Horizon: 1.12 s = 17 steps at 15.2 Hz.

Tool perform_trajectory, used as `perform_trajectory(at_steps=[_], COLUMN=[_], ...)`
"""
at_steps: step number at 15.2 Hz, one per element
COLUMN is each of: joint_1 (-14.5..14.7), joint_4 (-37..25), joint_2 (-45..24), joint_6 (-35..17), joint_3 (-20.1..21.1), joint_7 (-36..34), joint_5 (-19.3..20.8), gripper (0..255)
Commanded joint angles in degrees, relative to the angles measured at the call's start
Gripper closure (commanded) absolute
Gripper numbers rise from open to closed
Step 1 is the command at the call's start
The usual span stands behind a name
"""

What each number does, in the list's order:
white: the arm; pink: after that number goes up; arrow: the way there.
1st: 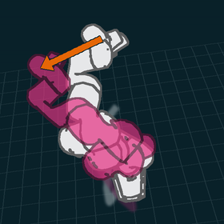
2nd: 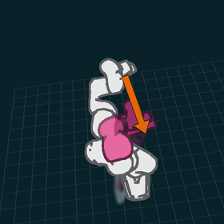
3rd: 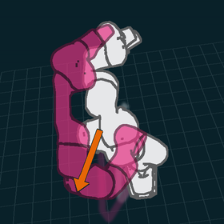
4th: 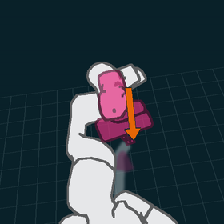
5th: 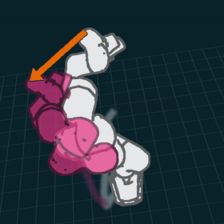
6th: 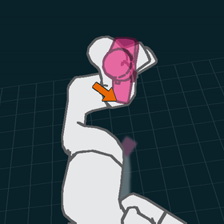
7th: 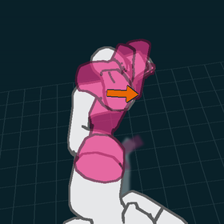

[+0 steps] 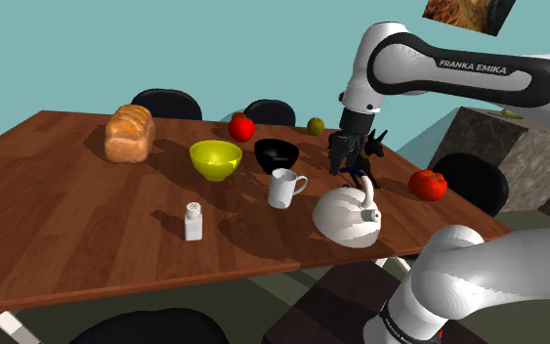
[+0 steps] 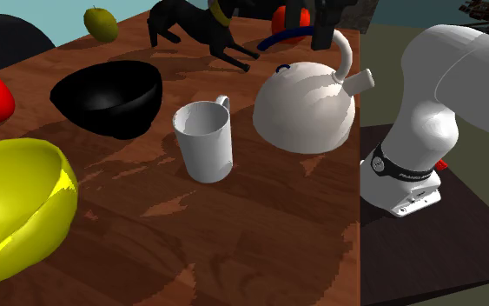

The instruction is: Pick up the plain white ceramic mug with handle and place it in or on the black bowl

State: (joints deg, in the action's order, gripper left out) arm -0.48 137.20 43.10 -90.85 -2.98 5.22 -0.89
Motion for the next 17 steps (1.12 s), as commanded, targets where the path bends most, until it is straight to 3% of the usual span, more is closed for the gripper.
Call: perform_trajectory(at_steps=[1,8,15,17], joint_1=[0.00,-0.14,-0.43,-0.34], joint_4=[0.00,-7.25,-18.73,-19.28], joint_2=[0.00,-15.88,-33.23,-34.96], joint_6=[0.00,-5.76,-8.57,-9.43], joint_3=[0.00,6.29,10.36,10.59], joint_7=[0.00,-12.52,-24.60,-25.75], joint_5=[0.00,-2.77,-2.58,-2.44], gripper=[0,0,0,0])
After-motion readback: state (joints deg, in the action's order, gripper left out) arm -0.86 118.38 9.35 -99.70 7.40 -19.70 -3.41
